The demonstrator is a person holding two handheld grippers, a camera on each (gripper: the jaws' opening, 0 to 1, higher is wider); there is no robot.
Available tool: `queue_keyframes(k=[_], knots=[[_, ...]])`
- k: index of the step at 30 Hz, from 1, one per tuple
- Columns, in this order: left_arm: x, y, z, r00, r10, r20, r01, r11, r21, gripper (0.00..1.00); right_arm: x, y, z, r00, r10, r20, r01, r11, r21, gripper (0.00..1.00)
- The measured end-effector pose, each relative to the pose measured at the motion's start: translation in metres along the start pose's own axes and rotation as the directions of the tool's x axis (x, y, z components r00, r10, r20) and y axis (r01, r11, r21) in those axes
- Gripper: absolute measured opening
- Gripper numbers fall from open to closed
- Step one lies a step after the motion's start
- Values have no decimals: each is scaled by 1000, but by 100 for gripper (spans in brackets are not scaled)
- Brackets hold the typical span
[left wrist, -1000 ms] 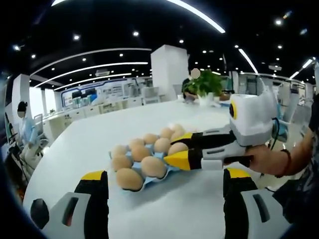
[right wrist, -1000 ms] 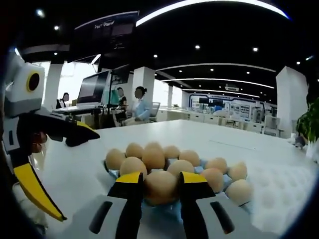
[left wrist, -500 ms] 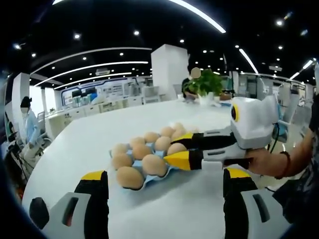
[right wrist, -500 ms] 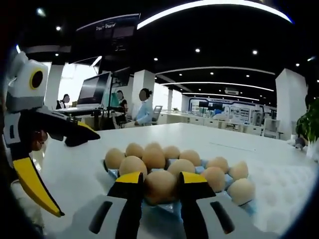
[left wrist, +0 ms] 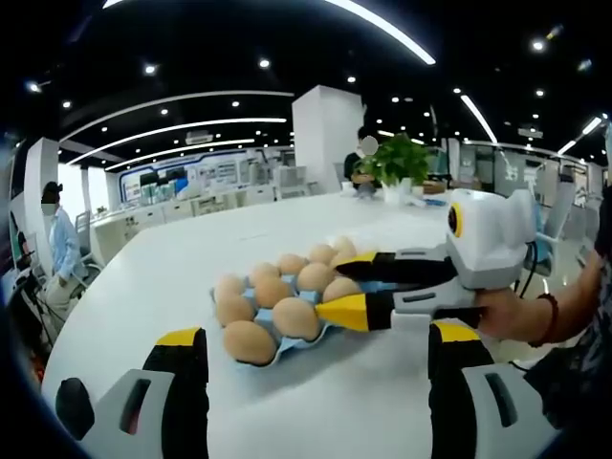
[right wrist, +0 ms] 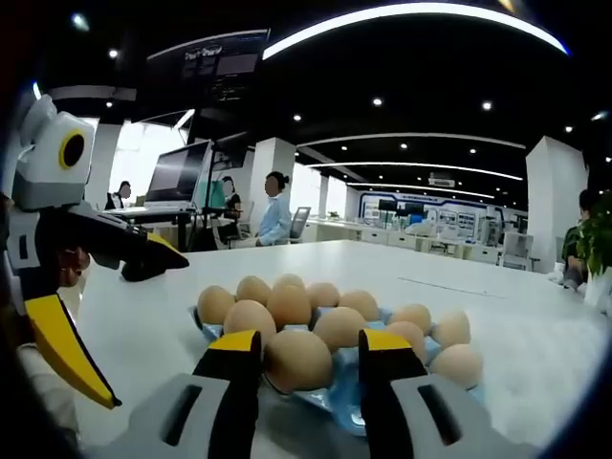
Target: Place the egg into an empty slot of the egg tray after lifting it from the table, then release the egg inside the slot.
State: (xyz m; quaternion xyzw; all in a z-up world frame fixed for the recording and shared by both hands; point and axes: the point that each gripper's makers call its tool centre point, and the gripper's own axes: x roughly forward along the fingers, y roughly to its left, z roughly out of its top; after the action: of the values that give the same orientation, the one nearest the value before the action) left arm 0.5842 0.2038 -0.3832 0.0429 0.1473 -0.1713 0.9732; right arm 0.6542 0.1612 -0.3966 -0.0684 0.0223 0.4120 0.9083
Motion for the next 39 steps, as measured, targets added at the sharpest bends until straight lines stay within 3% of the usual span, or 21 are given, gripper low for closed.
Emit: queue_keyframes(k=[4,17,20,27,39], knots=[[1,-1,2,1000,-1,6,1,1000,-2,98,-1,0,2,1000,15,-6,-15,999,41,53],[1,-4,4,1000,5,2,-5,1000,17,98,-11,-5,16,1000,19,-14,-18,998,52,65],[1,-7,9,1000,-5,24,5,1000,8,99,-13,-8,16,1000,17,-23,-16,999,50,67],[4,-13,11,1000,-16,14,15,1000,26,99,-26,-26,19,999,-14,-52,15,999,31,68],[5,-19,18,999,-34,37,33,999,13,99,-47,-54,24,996,-73,-48,75,996,41,70]])
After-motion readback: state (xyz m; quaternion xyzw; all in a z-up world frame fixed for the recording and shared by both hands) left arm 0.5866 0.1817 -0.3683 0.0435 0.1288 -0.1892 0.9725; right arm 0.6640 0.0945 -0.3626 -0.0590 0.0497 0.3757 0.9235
